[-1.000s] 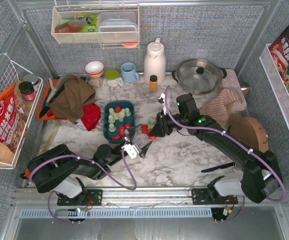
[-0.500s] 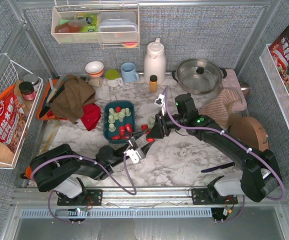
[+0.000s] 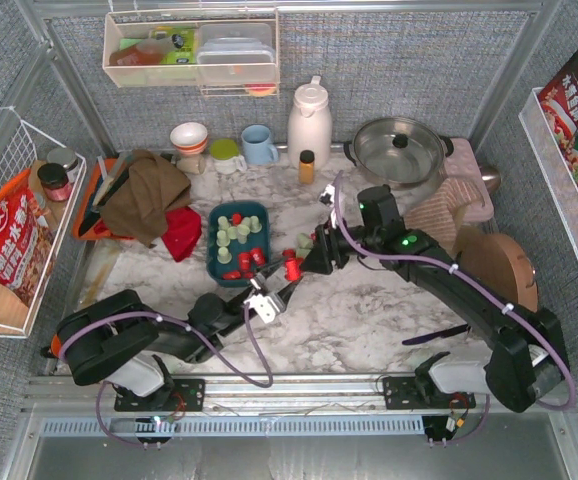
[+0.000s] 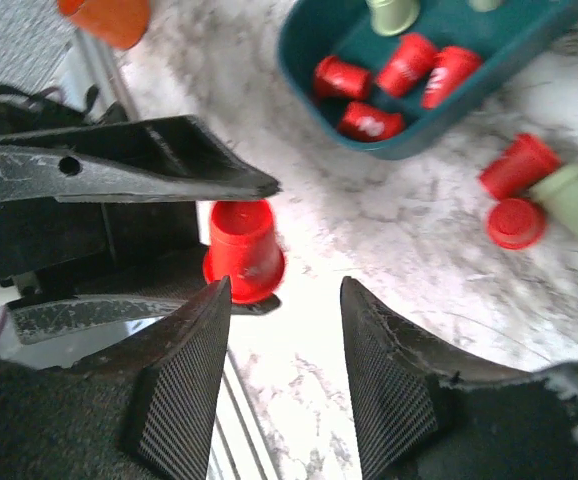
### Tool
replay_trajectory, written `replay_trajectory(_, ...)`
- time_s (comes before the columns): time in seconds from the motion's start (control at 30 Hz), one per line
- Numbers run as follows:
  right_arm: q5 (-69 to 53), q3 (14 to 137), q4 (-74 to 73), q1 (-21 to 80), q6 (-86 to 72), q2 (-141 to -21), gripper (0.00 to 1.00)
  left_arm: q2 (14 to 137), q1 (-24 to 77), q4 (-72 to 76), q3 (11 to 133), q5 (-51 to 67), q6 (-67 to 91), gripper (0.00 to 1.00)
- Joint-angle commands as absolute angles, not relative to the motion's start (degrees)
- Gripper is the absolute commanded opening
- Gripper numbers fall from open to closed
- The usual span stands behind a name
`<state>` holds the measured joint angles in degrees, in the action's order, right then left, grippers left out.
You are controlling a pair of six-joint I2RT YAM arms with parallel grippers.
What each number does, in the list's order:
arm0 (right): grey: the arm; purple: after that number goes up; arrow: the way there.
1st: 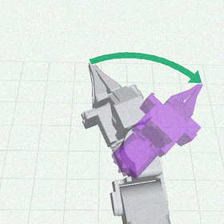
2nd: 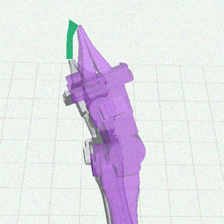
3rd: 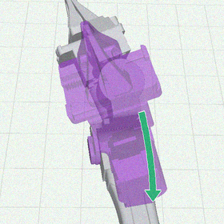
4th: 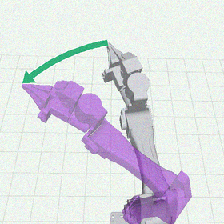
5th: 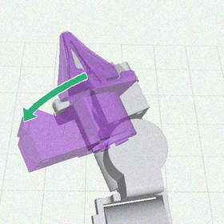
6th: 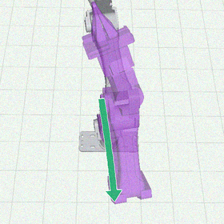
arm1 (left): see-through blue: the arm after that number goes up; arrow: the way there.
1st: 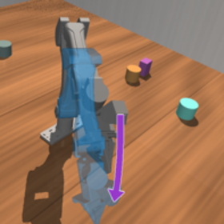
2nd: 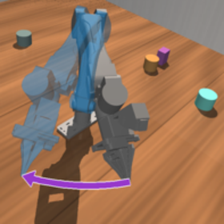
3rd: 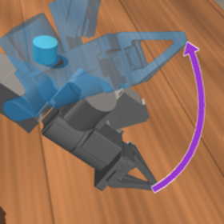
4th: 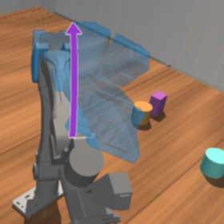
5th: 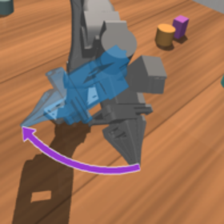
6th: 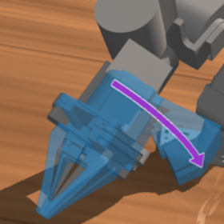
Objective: Mix the coffee capsules in the storage basket
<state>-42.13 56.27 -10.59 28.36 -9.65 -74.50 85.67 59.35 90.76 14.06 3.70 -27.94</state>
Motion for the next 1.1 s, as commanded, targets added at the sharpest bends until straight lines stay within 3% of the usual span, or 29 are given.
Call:
replay_trajectory(0.0, -33.6, 56.68, -10.74, 27.01, -9.54, -72.86, 0.52, 85.12, 59.39, 93.82, 12.43, -4.64, -24.61, 0.27)
replay_trajectory(0.1, -27.27, 56.69, -10.51, 26.22, -11.03, -72.19, 0.52, 85.01, 59.33, 93.87, 11.22, -10.82, -22.66, 0.27)
replay_trajectory(0.3, -3.53, 58.92, -13.24, 25.98, -18.3, -75.62, 0.52, 84.16, 58.25, 89.1, 11.99, -25.71, -19.12, 0.27)
replay_trajectory(0.4, -3.69, 58.88, -12.42, 26.06, -18.72, -79.33, 0.52, 81.04, 54.22, 76.14, 15.35, -28.98, -10.18, 0.27)
replay_trajectory(0.53, -7.53, 55.34, -5.84, 27.6, -16.2, -84.21, 0.52, 77.66, 45.54, 54.28, 21.47, -23.63, 5.11, 0.29)
replay_trajectory(0.73, -4.92, 54.97, -1.37, 33.02, -10.22, -89.69, 0.52, 81.19, 38.84, 45.67, 26.54, -17.14, 13.41, 0.35)
replay_trajectory(0.83, -1.04, 55.58, -0.72, 36.11, -6.68, -91.89, 0.52, 83.79, 37.36, 44.72, 27.68, -15.29, 16.98, 0.44)
replay_trajectory(0.97, 4.25, 57.56, -2.15, 38.41, -3.65, -94.82, 0.52, 85.19, 36.86, 43.5, 28.47, -16.93, 20.31, 0.73)
replay_trajectory(1.07, 6.05, 59.7, -2.64, 38.99, -2.4, -96.81, 0.52, 84.28, 36.84, 44.12, 27.93, -17.62, 21.01, 0.81)
